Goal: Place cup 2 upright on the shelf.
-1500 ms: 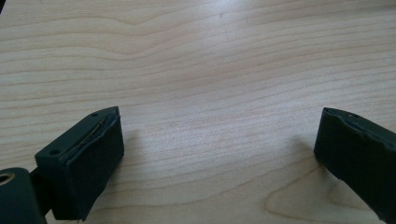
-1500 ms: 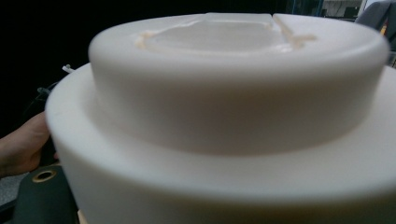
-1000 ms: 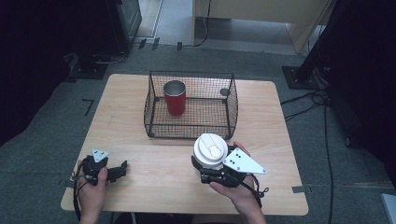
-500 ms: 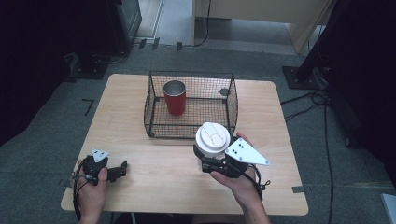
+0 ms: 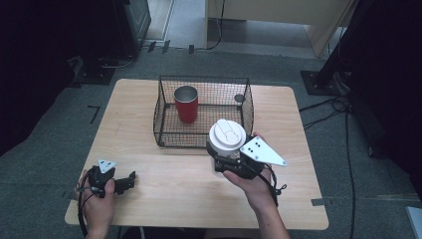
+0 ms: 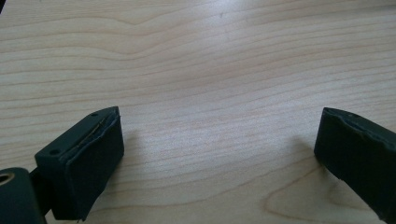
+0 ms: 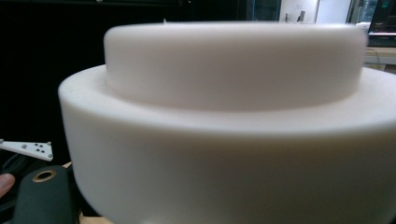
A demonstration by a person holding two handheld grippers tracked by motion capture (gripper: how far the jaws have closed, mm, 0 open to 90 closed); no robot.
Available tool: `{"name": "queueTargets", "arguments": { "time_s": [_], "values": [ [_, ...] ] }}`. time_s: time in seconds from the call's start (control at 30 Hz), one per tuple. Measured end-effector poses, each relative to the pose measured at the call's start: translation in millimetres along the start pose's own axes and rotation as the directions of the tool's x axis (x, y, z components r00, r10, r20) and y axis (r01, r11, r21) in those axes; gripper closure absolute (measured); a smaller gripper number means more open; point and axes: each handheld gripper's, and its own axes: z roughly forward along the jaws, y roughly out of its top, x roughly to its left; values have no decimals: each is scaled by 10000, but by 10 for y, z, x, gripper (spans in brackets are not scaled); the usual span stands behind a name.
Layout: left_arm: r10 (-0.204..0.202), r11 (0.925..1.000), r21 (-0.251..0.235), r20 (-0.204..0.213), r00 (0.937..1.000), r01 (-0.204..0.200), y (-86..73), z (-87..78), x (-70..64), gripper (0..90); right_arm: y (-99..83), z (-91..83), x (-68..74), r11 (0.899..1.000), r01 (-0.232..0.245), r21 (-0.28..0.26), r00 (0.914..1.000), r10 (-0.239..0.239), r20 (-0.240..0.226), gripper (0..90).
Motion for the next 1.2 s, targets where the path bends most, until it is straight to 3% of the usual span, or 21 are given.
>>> {"name": "queueTargets", "arguments": {
  "time_s": [0.43, 0.7, 1.2],
  "values": [
    [4, 10000, 2, 1, 10000, -4, 0, 0, 1, 22, 169, 182, -69, 9995, 134, -276, 9993, -125, 352, 157],
    [1, 10000, 1, 5, 10000, -1, 0, 0, 1, 22, 204, 342, -114, 9983, 109, -578, 9993, -88, 370, 157],
    [1, 10000, 1, 6, 10000, -1, 0, 0, 1, 22, 225, 657, -287, 9933, 121, -1152, 9957, -14, 925, 157]
  ]
}}
